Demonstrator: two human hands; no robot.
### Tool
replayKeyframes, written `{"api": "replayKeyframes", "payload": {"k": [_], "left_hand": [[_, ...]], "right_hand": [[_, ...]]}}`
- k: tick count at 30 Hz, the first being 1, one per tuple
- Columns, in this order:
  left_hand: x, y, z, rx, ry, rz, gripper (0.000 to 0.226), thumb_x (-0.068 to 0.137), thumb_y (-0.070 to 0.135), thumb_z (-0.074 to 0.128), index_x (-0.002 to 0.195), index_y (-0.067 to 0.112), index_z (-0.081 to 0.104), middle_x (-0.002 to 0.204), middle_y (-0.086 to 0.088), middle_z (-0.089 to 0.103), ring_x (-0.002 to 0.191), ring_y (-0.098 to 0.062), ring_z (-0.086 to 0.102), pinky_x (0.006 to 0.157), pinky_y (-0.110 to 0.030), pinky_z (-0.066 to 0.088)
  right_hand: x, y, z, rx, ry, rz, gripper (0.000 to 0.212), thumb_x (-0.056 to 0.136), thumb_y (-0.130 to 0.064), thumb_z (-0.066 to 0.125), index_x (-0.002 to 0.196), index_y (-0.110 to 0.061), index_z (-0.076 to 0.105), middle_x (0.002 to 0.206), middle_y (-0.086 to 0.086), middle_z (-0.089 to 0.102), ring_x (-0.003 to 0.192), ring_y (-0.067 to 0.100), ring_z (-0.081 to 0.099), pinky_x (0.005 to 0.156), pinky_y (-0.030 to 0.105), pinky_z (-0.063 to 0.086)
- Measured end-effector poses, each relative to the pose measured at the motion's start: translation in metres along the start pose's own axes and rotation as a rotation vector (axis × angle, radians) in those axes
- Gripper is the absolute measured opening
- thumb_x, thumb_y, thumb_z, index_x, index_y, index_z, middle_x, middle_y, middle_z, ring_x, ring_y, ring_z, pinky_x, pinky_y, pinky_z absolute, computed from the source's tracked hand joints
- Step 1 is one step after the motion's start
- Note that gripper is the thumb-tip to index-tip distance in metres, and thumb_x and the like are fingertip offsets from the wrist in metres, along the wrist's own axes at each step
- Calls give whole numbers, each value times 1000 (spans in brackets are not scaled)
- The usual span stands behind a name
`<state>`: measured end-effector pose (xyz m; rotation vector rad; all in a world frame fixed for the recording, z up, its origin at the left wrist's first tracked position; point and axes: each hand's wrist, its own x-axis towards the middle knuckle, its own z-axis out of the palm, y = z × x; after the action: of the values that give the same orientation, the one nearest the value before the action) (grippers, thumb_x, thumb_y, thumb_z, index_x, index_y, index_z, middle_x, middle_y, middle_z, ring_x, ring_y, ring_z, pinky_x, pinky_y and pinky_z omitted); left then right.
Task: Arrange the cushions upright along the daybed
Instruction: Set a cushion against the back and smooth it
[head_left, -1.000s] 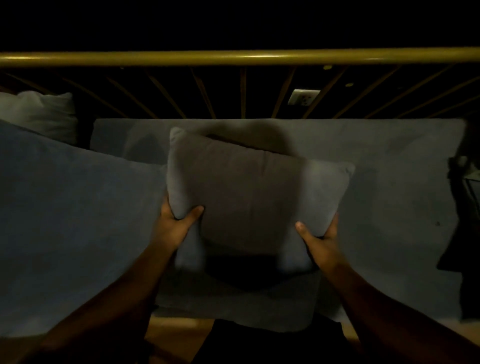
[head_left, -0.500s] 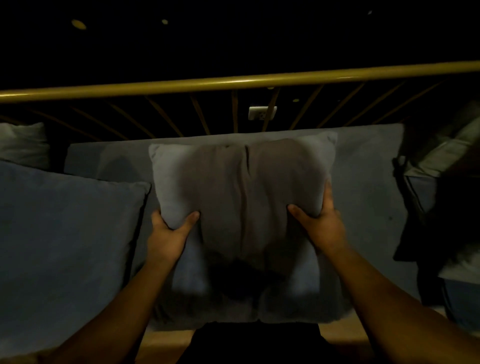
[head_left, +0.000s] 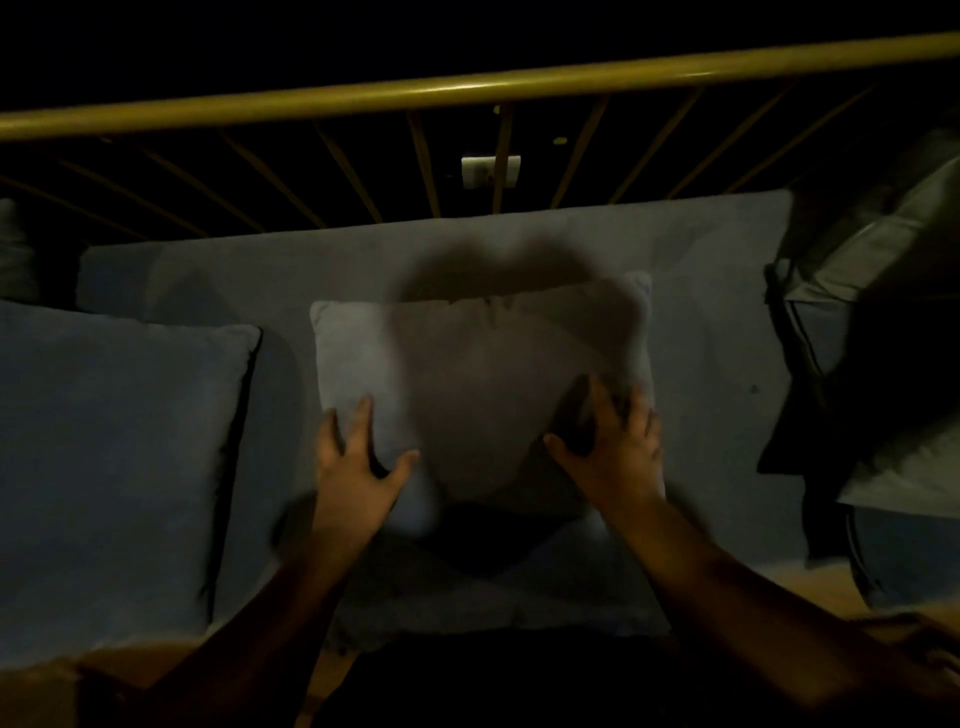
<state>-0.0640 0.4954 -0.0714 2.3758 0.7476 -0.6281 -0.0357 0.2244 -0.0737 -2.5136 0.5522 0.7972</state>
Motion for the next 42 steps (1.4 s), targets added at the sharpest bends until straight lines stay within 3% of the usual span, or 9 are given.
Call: {"api": "replayKeyframes", "payload": {"k": [3, 8, 10, 17, 22, 25, 32, 37, 42], "left_hand": [[6, 5, 0, -120, -3, -110, 95, 70, 50, 76, 147, 33, 23, 156, -20, 15, 141, -41, 23, 114, -52, 26], [21, -22, -4, -501, -2, -285, 84, 57, 54, 82, 128, 30, 44, 126, -1, 56, 115, -27, 57, 101, -45, 45], [20, -23, -1, -531, -41, -276, 71, 70, 34, 80, 131, 22, 44, 122, -3, 55, 112, -27, 57, 95, -40, 46], [-1, -23, -18, -569, -26, -279, 102, 51, 66, 77, 137, 30, 33, 139, -6, 51, 119, -32, 54, 100, -52, 45], [-10, -45, -37, -684, 38, -236, 79, 71, 36, 79, 137, 25, 37, 139, -5, 51, 121, -25, 53, 102, -48, 45], [-5, -62, -50, -544, 25, -185, 98, 61, 53, 80, 143, 31, 32, 146, -4, 45, 130, -27, 46, 109, -51, 37], [-11, -35, -29, 131, -291, -25, 106, 73, 54, 70, 147, 41, -5, 159, -18, -13, 144, -47, -3, 117, -54, 9], [-30, 3, -28, 47, -247, 70, 88, 72, 42, 74, 144, 15, 32, 151, -21, 27, 140, -40, 26, 114, -45, 25], [-61, 103, -46, -30, -273, 310, 56, 84, 27, 67, 134, 12, 47, 139, -12, 51, 130, -29, 46, 103, -29, 34]], "right_hand": [[-2, -10, 4, 133, 46, 55, 98, 64, -73, 63, 145, -45, 15, 158, 10, 10, 142, 41, 16, 111, 58, 27], [7, 13, -7, 416, 16, 272, 112, 55, -78, 66, 145, -49, 8, 154, 12, 29, 137, 40, 33, 108, 57, 32], [4, 15, -6, 434, -18, 255, 113, 58, -73, 69, 146, -48, 4, 151, 12, 36, 133, 40, 40, 106, 53, 37], [-30, -11, 1, 357, 22, 267, 115, 58, -76, 66, 146, -45, -1, 141, 23, 39, 126, 45, 43, 104, 57, 38], [-44, -36, 1, 377, 43, 195, 114, 60, -69, 71, 146, -46, 0, 141, 23, 35, 125, 45, 42, 102, 54, 40], [-41, -43, 11, 346, -15, 189, 110, 68, -58, 74, 148, -43, 0, 138, 25, 36, 124, 46, 43, 100, 48, 39], [-54, -32, 42, 27, -173, 62, 91, 82, -42, 66, 147, -48, 2, 152, 19, 13, 129, 49, 35, 104, 52, 39], [-59, -33, 17, 90, -113, -78, 58, 79, -31, 60, 135, -22, 48, 130, 15, 53, 112, 34, 57, 93, 36, 47], [-72, -35, -69, 210, 19, -166, 30, 89, -30, 57, 114, -15, 64, 117, 10, 66, 98, 29, 63, 86, 37, 48]]}}
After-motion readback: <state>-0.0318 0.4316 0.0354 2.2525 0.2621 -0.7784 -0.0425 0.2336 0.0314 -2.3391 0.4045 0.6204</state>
